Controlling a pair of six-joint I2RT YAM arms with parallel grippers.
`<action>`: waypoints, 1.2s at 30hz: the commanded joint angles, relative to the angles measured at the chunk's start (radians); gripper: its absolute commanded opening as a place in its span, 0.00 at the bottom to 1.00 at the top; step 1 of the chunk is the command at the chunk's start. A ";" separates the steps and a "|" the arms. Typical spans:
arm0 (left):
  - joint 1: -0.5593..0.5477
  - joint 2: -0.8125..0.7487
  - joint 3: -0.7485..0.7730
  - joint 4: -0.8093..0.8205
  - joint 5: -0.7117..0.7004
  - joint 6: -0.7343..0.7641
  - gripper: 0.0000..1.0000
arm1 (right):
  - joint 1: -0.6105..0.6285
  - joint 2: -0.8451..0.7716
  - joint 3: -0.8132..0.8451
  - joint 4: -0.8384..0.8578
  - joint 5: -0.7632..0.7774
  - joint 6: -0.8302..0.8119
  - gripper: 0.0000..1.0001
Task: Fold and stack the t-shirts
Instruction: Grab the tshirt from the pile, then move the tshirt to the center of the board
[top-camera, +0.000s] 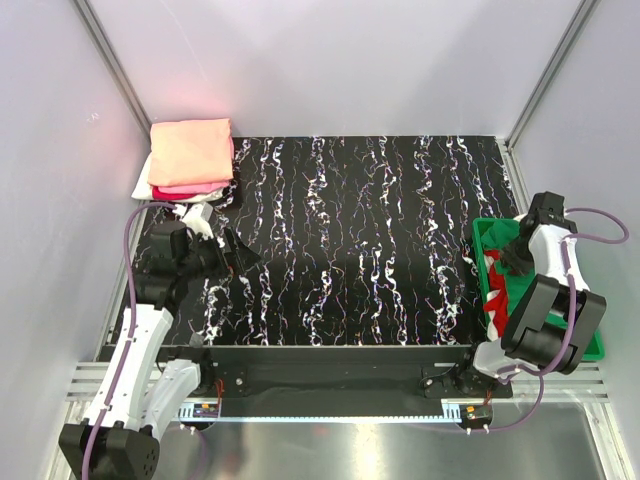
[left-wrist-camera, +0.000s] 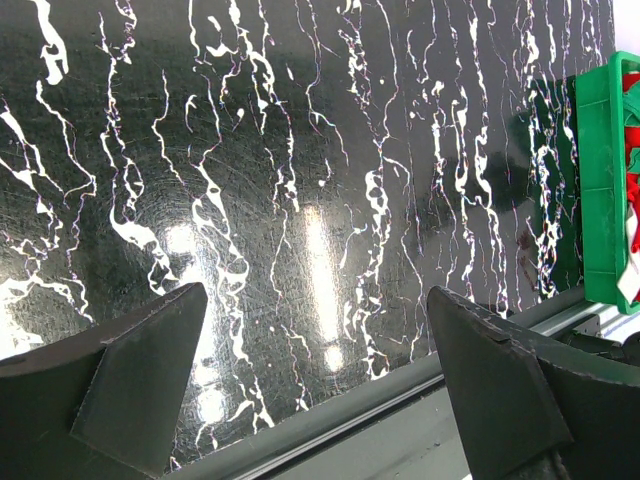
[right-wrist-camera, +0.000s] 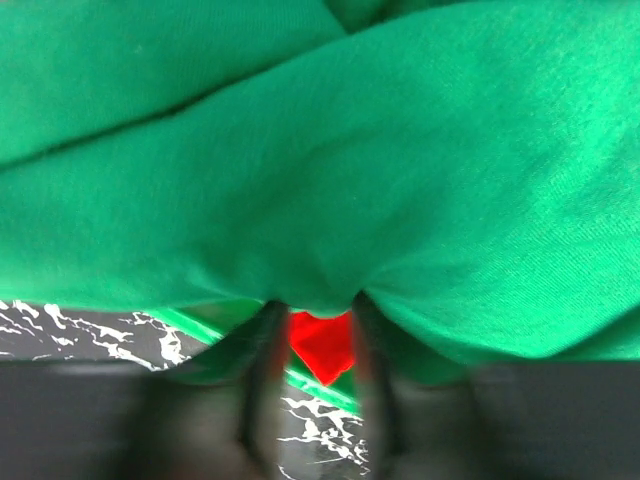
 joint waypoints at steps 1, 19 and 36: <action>-0.004 -0.003 0.011 0.033 0.010 0.009 0.99 | -0.007 -0.002 -0.013 0.038 0.018 -0.009 0.27; -0.004 -0.014 0.011 0.035 0.000 0.006 0.99 | 0.053 -0.184 0.399 -0.169 -0.175 0.041 0.00; -0.004 -0.054 0.014 0.024 -0.056 -0.005 0.99 | 0.401 -0.183 0.657 0.009 -0.533 0.183 0.01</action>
